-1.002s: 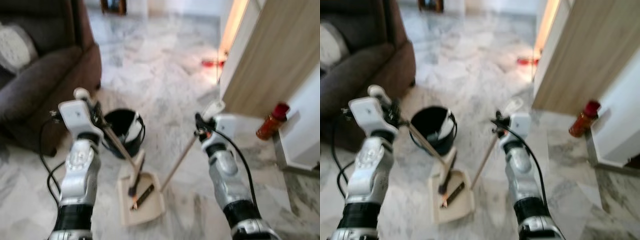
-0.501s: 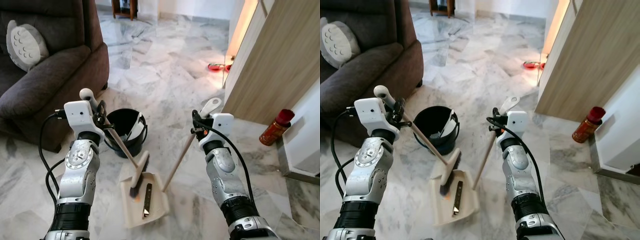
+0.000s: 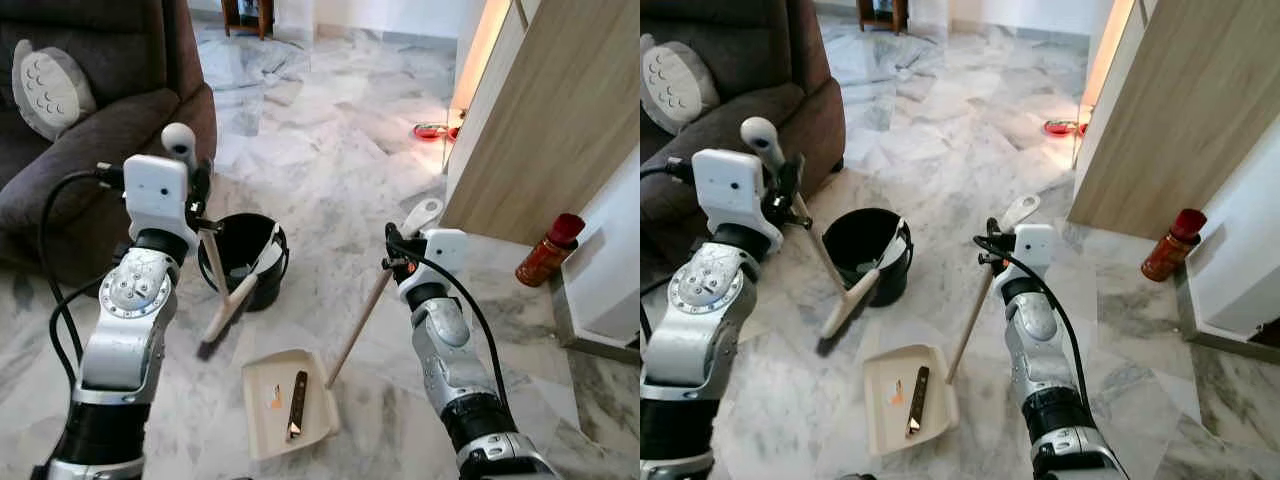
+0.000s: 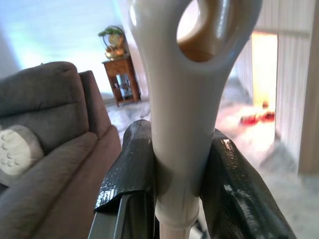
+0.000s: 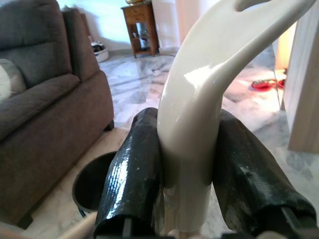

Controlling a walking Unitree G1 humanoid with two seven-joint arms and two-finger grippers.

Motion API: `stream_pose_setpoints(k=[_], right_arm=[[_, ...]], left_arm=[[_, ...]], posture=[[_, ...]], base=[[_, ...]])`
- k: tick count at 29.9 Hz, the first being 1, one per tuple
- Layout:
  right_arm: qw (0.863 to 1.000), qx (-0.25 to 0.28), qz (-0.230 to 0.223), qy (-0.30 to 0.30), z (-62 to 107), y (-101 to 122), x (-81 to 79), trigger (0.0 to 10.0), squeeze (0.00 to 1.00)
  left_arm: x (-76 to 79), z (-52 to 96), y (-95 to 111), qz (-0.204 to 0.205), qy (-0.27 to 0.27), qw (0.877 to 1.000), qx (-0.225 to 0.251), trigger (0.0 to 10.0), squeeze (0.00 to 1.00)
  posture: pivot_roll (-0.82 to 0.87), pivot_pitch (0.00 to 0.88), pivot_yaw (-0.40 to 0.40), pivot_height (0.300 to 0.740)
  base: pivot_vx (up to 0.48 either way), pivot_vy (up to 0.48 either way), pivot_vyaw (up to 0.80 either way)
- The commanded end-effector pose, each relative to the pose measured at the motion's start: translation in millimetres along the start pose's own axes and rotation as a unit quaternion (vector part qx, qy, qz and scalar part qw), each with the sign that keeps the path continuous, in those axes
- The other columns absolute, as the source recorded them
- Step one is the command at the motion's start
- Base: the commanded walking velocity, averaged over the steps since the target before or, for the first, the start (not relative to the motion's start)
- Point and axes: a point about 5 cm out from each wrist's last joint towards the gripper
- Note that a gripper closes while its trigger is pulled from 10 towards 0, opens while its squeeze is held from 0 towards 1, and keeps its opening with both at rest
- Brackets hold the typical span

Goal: Sweep floor

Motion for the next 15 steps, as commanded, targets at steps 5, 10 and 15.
stream_pose_setpoints(k=[5, 10, 15], right_arm=[[1.000, 0.018, -0.007, -0.012, -7.0, 8.7, 1.8, 10.0, 0.00], [1.000, 0.020, -0.009, -0.011, -9.1, 9.8, 0.4, 10.0, 0.00], [1.000, 0.018, -0.008, -0.016, -9.3, 8.5, 5.7, 10.0, 0.00]], left_arm=[[-7.8, 11.2, -5.3, -0.014, 0.034, 0.999, -0.035, 10.0, 0.00], [-4.9, 24.9, -37.4, 0.036, 0.035, 0.994, -0.097, 10.0, 0.00], [-13.4, 54.3, -85.4, -0.022, 0.075, 0.981, -0.178, 10.0, 0.00]], posture=[[0.20, 0.127, -0.009, 0.740], [0.21, 0.110, -0.004, 0.740], [0.22, 0.090, -0.031, 0.740]], base=[[0.000, 0.000, 0.00], [0.000, 0.000, 0.00], [0.000, 0.000, 0.00]])
Point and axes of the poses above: a point about 5 cm out from each wrist's last joint towards the gripper, its own z axis pointing back from the gripper into the wrist, its own y axis along the axis of the wrist's last joint, x = y × z, and after that the axes turned 3 degrees about z, right-handed
